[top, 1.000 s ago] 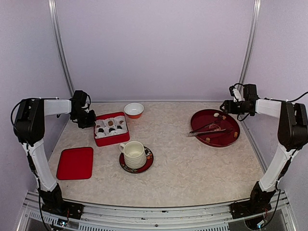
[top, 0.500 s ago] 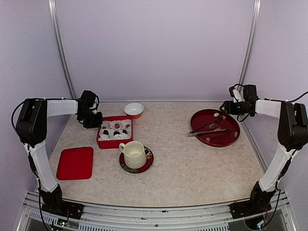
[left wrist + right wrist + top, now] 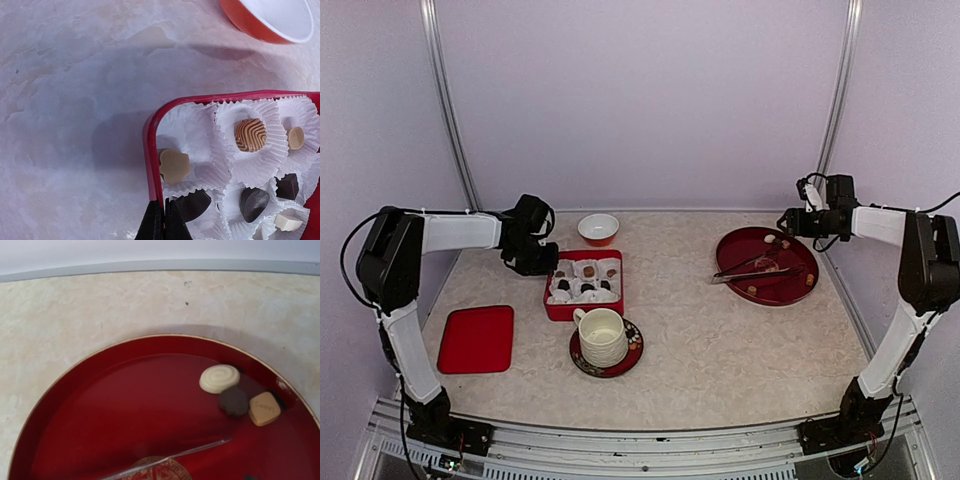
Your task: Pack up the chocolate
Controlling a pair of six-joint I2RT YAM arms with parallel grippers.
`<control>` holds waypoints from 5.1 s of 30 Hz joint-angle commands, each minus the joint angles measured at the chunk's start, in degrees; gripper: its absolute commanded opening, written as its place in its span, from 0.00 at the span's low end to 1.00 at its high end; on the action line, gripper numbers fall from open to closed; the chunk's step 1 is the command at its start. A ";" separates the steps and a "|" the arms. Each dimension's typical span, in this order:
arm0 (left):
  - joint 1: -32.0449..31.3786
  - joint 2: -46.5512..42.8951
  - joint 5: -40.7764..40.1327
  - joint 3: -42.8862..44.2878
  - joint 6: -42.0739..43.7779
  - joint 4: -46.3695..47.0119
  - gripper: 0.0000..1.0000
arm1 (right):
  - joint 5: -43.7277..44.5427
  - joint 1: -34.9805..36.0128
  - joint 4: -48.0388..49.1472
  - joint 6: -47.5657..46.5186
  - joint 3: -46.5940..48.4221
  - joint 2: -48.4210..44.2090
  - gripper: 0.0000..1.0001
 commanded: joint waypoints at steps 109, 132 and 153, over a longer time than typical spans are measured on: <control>2.22 -23.89 11.76 -40.79 -19.56 6.62 0.00 | -11.60 6.50 6.76 5.55 -12.17 -14.75 0.71; -14.88 -37.42 21.90 3.78 5.18 -4.34 0.00 | -32.09 8.40 27.25 11.61 -18.04 -19.53 0.79; -35.50 -25.87 54.78 14.47 11.68 15.61 0.00 | -52.97 21.21 70.04 30.41 -30.72 -24.97 0.82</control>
